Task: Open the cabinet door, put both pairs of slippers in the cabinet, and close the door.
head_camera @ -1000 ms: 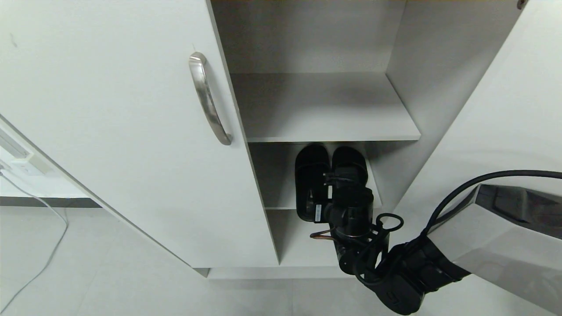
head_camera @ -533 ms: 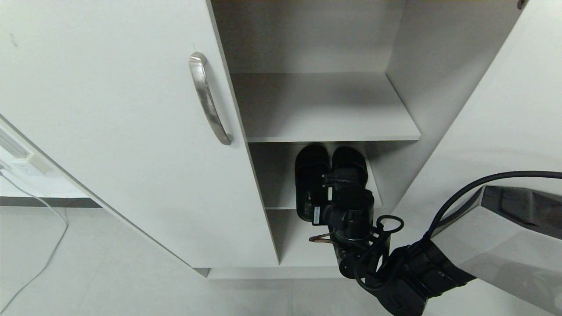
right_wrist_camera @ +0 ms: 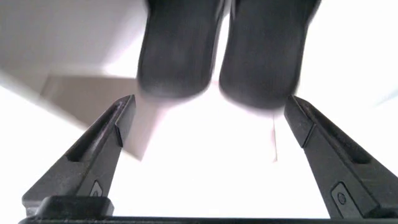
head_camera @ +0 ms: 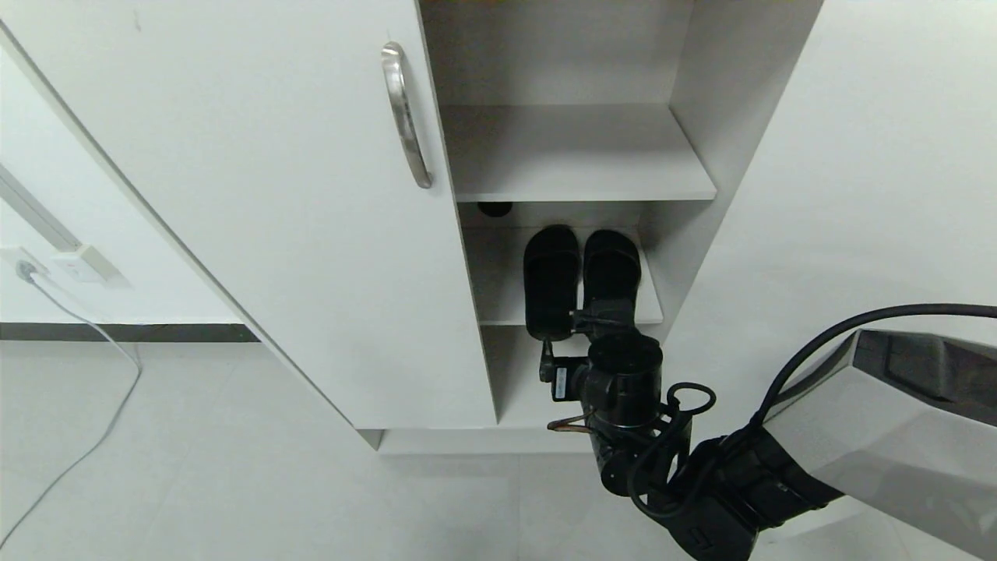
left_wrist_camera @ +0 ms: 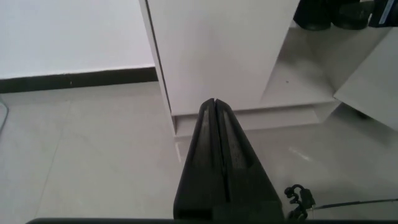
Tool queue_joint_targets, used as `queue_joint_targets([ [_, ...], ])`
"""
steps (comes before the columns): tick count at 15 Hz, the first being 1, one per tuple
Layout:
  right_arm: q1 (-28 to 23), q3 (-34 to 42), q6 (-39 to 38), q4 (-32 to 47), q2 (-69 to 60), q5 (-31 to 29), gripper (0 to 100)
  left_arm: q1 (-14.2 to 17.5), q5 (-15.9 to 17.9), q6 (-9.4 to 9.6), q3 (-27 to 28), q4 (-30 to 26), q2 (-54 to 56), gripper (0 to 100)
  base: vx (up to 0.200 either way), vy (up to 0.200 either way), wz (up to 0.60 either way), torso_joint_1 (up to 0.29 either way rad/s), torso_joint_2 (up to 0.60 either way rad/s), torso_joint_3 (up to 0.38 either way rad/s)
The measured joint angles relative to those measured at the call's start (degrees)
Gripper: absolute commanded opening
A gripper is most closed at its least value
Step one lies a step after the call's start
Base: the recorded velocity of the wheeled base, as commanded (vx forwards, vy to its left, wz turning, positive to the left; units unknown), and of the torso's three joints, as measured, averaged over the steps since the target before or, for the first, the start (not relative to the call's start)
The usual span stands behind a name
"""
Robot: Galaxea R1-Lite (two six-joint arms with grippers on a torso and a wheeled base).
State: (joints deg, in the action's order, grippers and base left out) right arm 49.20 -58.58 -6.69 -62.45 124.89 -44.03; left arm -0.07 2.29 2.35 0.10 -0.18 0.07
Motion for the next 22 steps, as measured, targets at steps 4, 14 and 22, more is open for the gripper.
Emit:
queue_joint_targets([
  [4,0.0,0.2,0.0,-0.1,0.0,0.0,100,0.0,-0.3,-0.24,0.0,0.0,0.0,0,0.000,0.000,0.00,0.000,0.00,0.000],
  [14,0.0,0.6,0.0,-0.6,-0.2,0.0,100,0.0,-0.4,-0.50,0.0,0.0,0.0,0,0.000,0.000,0.00,0.000,0.00,0.000],
  [22,0.3,1.0,0.0,-0.6,-0.2,0.0,100,0.0,-0.4,-0.52,0.0,0.0,0.0,0,0.000,0.000,0.00,0.002,0.00,0.130],
])
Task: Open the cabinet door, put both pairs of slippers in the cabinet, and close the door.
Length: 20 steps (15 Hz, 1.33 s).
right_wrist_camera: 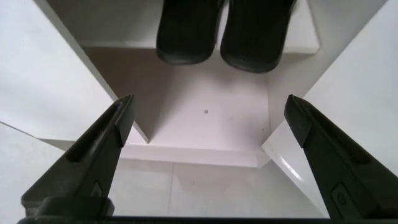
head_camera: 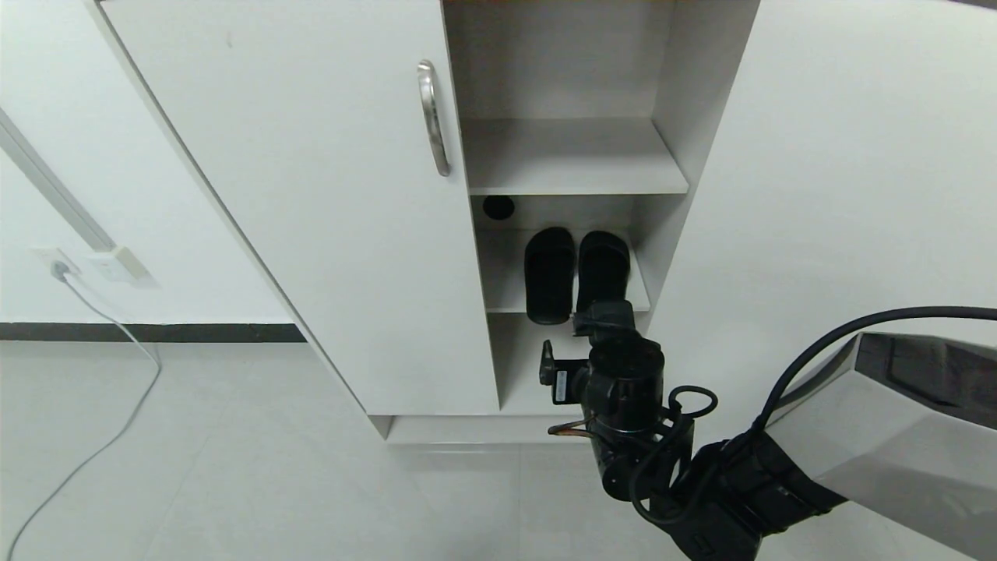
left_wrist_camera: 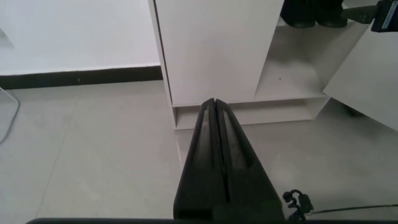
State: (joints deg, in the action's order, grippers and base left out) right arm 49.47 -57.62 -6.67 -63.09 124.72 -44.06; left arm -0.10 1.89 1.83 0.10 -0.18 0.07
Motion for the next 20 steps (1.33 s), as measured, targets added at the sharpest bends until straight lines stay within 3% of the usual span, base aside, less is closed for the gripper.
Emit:
queue_joint_targets([
  [13,-0.4,1.8,0.6,0.0,0.1,0.0,100,0.0,0.0,0.05,0.0,0.0,0.0,0,0.000,0.000,0.00,0.003,0.00,0.201],
  [17,-0.5,2.5,0.6,0.0,0.2,0.1,100,0.0,-0.1,0.02,0.0,0.0,0.0,0,0.000,0.000,0.00,0.001,0.00,0.048],
  [20,-0.4,2.6,0.6,0.0,0.2,0.1,100,0.0,-0.1,0.02,0.0,0.0,0.0,0,0.000,0.200,0.00,0.004,0.00,0.010],
])
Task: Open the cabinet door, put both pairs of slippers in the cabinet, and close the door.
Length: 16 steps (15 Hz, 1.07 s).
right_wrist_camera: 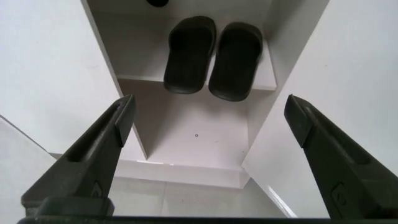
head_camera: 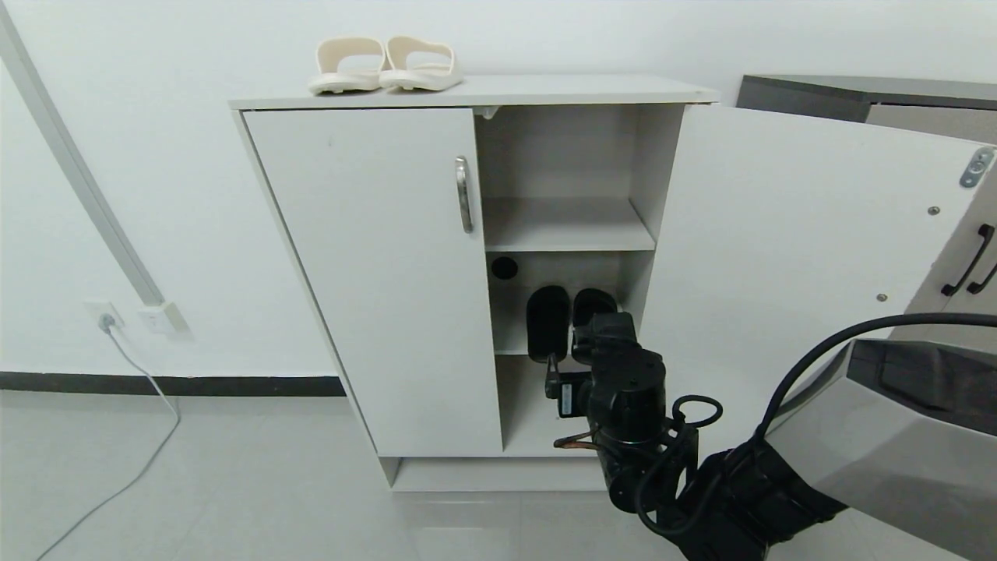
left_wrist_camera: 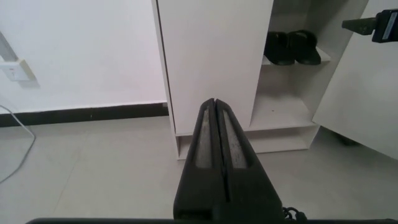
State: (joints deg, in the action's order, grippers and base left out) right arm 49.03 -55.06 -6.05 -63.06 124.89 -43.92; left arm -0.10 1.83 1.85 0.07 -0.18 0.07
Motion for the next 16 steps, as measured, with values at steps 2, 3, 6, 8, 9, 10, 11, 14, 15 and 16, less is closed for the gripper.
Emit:
queue_joint_targets([
  [2,0.0,0.1,0.0,0.0,0.0,0.0,100,0.0,0.0,0.00,0.0,0.0,0.0,0,0.000,0.200,0.00,-0.005,0.00,0.012],
  [3,0.0,0.1,0.0,-0.1,0.0,0.0,100,0.0,0.0,0.00,0.0,0.0,0.0,0,0.000,0.200,0.00,0.002,0.00,0.002],
  [6,0.1,0.7,0.1,-0.7,0.0,0.0,100,0.0,0.0,0.00,0.0,0.0,0.0,0,0.000,0.200,0.00,0.006,0.00,0.005],
  [8,-0.3,1.6,1.0,-1.2,0.0,0.3,100,0.0,0.0,0.00,0.0,0.0,0.0,0,0.000,0.200,0.00,0.005,0.00,0.002],
  [9,-0.2,1.9,1.1,-1.8,0.1,0.6,100,0.0,0.0,0.00,0.0,0.1,0.0,0,0.000,0.200,0.00,-0.002,0.00,0.002],
  [10,-0.2,2.3,1.5,-2.5,0.1,1.1,100,0.0,0.0,-0.02,0.0,0.0,0.0,0,0.000,0.200,0.00,0.002,0.00,-0.002],
  [11,-0.2,2.4,1.9,-3.4,0.1,1.3,100,0.0,0.0,0.00,0.0,0.0,0.0,0,0.000,0.200,0.00,-0.002,0.00,0.002],
  [14,-0.3,3.4,3.8,-5.5,0.1,2.3,100,0.0,0.0,0.00,0.0,0.0,0.0,0,0.000,0.200,0.00,0.006,0.00,0.002],
  [15,-0.2,3.7,3.9,-5.7,0.1,2.6,100,0.0,0.0,-0.02,0.0,0.0,0.0,0,0.000,0.200,0.00,0.007,0.00,0.002],
  [16,-0.3,4.0,3.9,-5.7,0.1,2.6,100,0.0,0.0,0.00,0.0,0.0,0.0,0,0.000,0.200,0.00,0.002,0.01,0.002],
])
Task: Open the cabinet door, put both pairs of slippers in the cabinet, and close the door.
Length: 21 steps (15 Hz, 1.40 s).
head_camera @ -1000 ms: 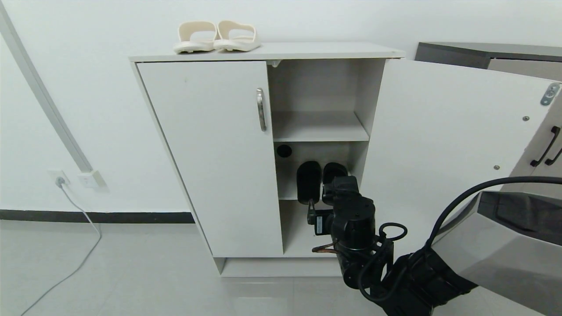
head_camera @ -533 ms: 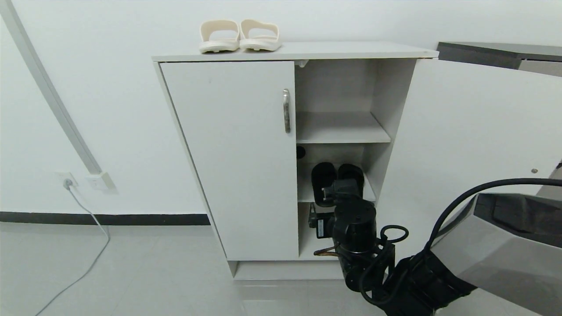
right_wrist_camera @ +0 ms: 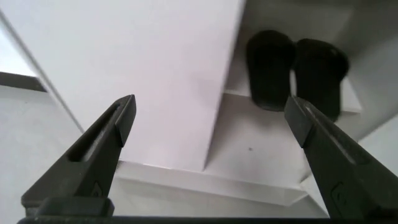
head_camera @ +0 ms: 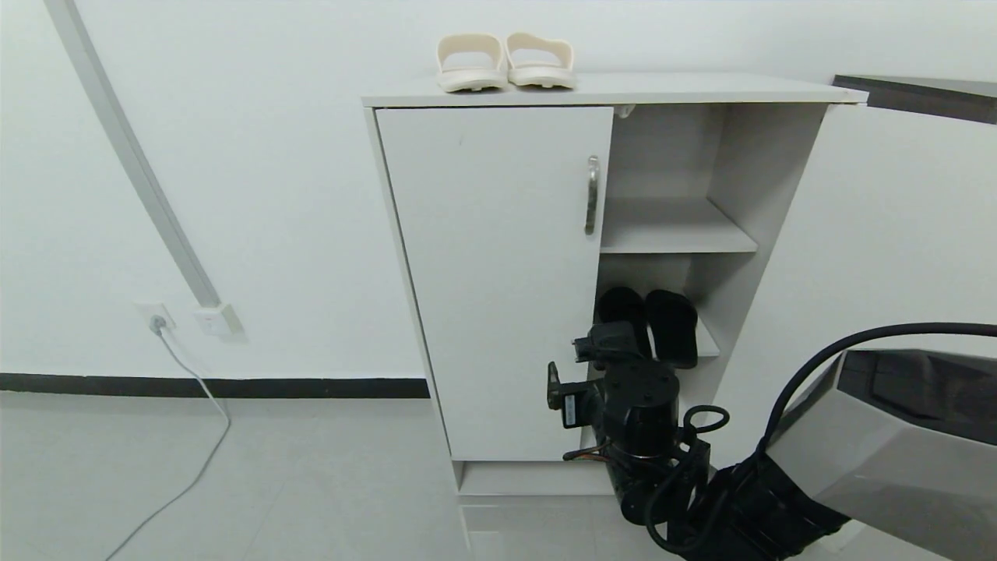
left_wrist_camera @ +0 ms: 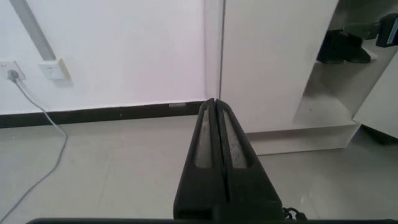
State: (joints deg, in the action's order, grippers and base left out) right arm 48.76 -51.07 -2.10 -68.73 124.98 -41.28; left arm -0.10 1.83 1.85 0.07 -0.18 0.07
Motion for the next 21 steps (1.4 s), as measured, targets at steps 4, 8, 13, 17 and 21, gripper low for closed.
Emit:
queue_joint_targets([
  [4,0.0,0.6,0.5,0.0,0.0,0.1,100,0.0,0.0,0.00,0.0,0.0,0.0,0,0.000,0.000,0.00,0.000,0.00,0.000],
  [8,-0.2,0.6,0.6,-0.1,0.0,0.5,100,0.0,0.0,0.00,0.0,0.0,0.0,0,0.000,0.000,0.00,0.000,0.00,0.000],
  [13,-0.3,1.5,0.6,-1.2,0.0,0.5,100,0.0,0.0,0.00,0.0,0.0,0.0,0,0.000,0.000,0.00,0.000,0.00,0.000],
  [17,-0.2,1.8,0.7,-1.2,0.0,0.5,100,0.0,0.0,0.00,0.0,0.0,0.0,0,0.000,0.000,0.00,0.000,0.00,0.000],
  [21,-0.2,1.8,0.7,-1.2,0.0,0.6,100,0.0,0.0,0.00,0.0,0.0,0.0,0,0.000,0.000,0.00,0.000,0.00,0.000],
])
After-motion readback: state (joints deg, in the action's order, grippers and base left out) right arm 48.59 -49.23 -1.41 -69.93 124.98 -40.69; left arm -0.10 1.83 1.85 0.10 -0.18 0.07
